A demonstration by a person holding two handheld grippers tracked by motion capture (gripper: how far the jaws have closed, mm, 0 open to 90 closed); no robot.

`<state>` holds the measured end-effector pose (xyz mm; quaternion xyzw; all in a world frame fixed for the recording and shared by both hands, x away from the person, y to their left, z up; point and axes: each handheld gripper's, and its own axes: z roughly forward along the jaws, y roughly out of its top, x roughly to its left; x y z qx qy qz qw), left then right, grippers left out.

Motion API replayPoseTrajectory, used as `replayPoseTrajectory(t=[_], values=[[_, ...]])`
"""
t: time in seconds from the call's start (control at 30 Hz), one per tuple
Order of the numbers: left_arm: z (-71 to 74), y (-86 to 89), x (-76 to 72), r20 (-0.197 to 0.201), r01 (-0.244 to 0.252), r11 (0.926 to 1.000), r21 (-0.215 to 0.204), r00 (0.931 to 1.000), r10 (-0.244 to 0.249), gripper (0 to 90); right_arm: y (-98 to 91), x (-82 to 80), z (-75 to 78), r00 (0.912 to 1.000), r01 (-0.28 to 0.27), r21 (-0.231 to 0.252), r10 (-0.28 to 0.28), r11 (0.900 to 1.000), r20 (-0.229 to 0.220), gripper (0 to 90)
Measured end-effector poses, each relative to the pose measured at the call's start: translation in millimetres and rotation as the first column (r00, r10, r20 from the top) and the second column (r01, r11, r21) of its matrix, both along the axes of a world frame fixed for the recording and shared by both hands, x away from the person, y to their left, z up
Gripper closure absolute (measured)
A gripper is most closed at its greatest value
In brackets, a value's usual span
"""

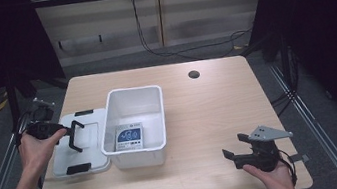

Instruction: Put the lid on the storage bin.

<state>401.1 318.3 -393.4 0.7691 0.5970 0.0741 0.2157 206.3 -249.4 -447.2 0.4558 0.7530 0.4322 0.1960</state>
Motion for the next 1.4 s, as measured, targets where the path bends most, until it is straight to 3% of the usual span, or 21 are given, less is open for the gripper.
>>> replayPoseTrajectory(t=[0.2,0.3,0.33,0.4,0.57,0.7,0.77,1.0,1.1,1.4], values=[[-5.0,-4.9,11.0,-0.072,0.004,0.9999,0.013,0.9974,-0.003,65.4,0.7,0.3,-0.7,1.0,-0.005,-0.002,0.005,1.0,-0.004,20.8],[-7.3,-7.5,13.9,-0.088,0.009,0.9997,0.023,0.9961,-0.007,65.8,0.8,0.3,-0.8,1.0,-0.004,-0.003,0.004,1.0,-0.006,20.8],[-10.5,-10.2,17.5,-0.112,0.02,0.9991,0.038,0.9936,-0.016,66.5,1.3,0.2,-0.9,1.0,-0.006,-0.006,0.006,1.0,-0.008,20.8],[-14.8,-13.0,21.9,-0.147,0.009,0.9983,0.058,0.9892,0.0,66.8,1.4,0.3,-1.0,0.9999,-0.008,-0.008,0.008,0.9999,-0.008,20.7],[-22.5,-17.0,31.0,-0.17,-0.025,0.9969,0.075,0.9847,0.037,68.8,1.4,0.1,-1.3,0.9999,-0.011,-0.014,0.011,0.9998,-0.01,20.6],[-24.5,-20.7,36.9,-0.206,-0.039,0.9948,0.094,0.9769,0.058,71.9,1.9,0.2,-1.5,0.9998,-0.016,-0.015,0.015,0.9998,-0.012,20.5],[-26.3,-21.3,39.1,-0.206,-0.065,0.9939,0.089,0.9752,0.082,74.7,2.3,0.1,-1.5,0.9998,-0.017,-0.016,0.016,0.9997,-0.014,20.4],[-30.9,-23.7,44.8,-0.232,-0.09,0.9924,0.085,0.9668,0.107,79.4,2.6,0.3,-1.9,0.9996,-0.02,-0.025,0.02,0.9995,-0.018,20.4],[-30.9,-24.2,45.3,-0.231,-0.131,0.9891,0.066,0.9623,0.143,81.5,2.8,0.3,-2.0,0.9996,-0.022,-0.026,0.022,0.9994,-0.019,20.4],[-28.2,-28.7,46.5,-0.25,-0.138,0.9866,0.087,0.9558,0.156,84.5,2.8,0.7,-2.5,0.9996,-0.019,-0.029,0.019,0.9994,-0.023,20.4]])
